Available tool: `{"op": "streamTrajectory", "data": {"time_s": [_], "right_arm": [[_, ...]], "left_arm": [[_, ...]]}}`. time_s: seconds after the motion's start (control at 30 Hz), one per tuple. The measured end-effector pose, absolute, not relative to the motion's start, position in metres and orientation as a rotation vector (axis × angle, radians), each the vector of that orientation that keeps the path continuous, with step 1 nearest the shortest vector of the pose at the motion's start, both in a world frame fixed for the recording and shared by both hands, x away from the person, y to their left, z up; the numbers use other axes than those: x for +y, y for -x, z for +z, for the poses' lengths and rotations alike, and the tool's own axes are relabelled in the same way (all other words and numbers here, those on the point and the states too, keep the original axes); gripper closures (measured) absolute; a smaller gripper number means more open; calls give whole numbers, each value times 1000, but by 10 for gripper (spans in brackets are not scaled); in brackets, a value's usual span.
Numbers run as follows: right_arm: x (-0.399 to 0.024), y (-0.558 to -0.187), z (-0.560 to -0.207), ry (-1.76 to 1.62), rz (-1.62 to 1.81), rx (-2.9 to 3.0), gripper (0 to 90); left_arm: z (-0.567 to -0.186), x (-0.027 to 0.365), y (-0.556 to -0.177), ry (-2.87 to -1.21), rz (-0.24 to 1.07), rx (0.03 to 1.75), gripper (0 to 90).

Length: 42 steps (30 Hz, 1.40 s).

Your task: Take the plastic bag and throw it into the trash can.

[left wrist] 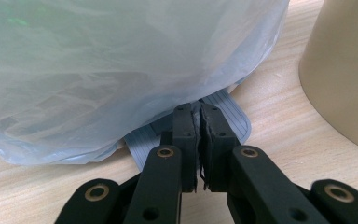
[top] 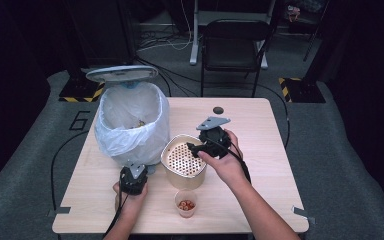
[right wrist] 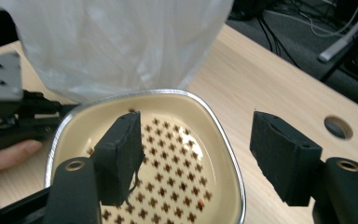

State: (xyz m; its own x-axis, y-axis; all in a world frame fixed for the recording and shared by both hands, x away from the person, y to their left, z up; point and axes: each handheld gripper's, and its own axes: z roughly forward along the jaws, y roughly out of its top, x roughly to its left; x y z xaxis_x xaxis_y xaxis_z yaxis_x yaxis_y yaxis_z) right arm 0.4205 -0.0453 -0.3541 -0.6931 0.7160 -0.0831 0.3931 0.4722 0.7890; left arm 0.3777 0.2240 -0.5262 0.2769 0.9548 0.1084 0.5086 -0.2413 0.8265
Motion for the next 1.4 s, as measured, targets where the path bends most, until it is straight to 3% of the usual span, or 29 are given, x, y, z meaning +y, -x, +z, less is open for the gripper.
{"op": "streamTrajectory", "data": {"time_s": [0.83, 1.2, 1.4], "right_arm": [[-73, -404, -412, -1157, 1055, 2331, 261], [-77, -414, -411, -1173, 1046, 2366, 396], [-84, -418, -413, -1172, 977, 2362, 399]], "left_arm": [[-526, 224, -377, -1869, 825, 1324, 852], [-526, 223, -377, -1865, 829, 1323, 851], [-526, 223, -377, -1863, 826, 1325, 851]]}}
